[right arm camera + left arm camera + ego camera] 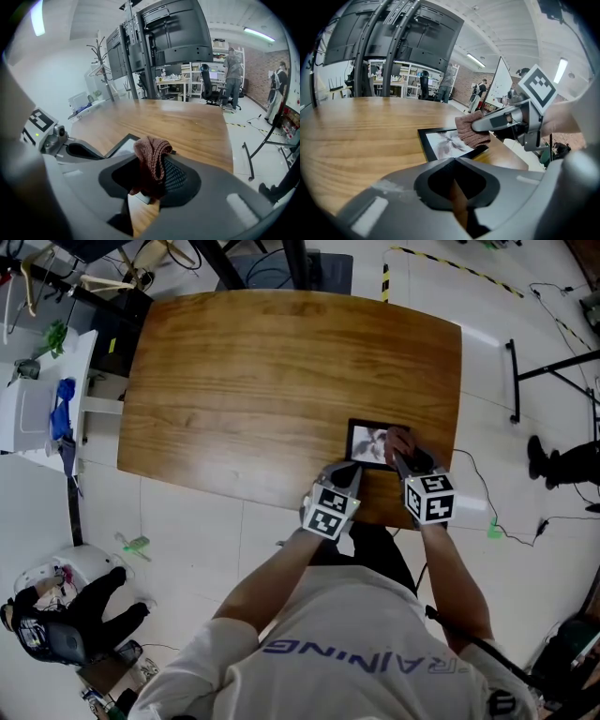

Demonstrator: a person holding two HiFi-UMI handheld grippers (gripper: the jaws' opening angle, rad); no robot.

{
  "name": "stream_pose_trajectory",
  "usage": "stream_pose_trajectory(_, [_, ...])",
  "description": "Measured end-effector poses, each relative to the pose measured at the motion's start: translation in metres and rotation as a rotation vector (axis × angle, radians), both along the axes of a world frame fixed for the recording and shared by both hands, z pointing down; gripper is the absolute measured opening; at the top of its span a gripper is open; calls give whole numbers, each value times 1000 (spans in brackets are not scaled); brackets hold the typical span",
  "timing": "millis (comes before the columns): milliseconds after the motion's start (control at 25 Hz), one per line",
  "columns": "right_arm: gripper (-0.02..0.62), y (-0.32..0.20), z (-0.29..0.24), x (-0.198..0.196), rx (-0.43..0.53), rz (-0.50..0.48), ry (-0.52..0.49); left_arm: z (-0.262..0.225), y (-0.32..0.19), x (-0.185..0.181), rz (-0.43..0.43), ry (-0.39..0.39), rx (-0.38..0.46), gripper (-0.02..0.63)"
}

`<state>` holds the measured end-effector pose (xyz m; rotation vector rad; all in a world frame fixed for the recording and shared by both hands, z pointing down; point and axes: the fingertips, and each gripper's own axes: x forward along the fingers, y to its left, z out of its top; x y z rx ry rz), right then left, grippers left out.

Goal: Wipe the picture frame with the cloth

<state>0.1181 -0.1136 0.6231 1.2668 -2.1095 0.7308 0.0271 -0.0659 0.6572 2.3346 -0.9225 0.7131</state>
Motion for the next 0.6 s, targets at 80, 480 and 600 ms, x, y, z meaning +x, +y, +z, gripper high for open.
stream_pose_trajectory(80, [129,1,0,8,5,10,7,0,0,1,0,0,-1,3])
stream_pose_trajectory(480, [130,2,0,25,28,44,2,1,0,1,5,12,-12,3])
stream_pose_trajectory(600, [130,1,-6,21,35,44,-22,-1,1,-6,-1,28,-19,3])
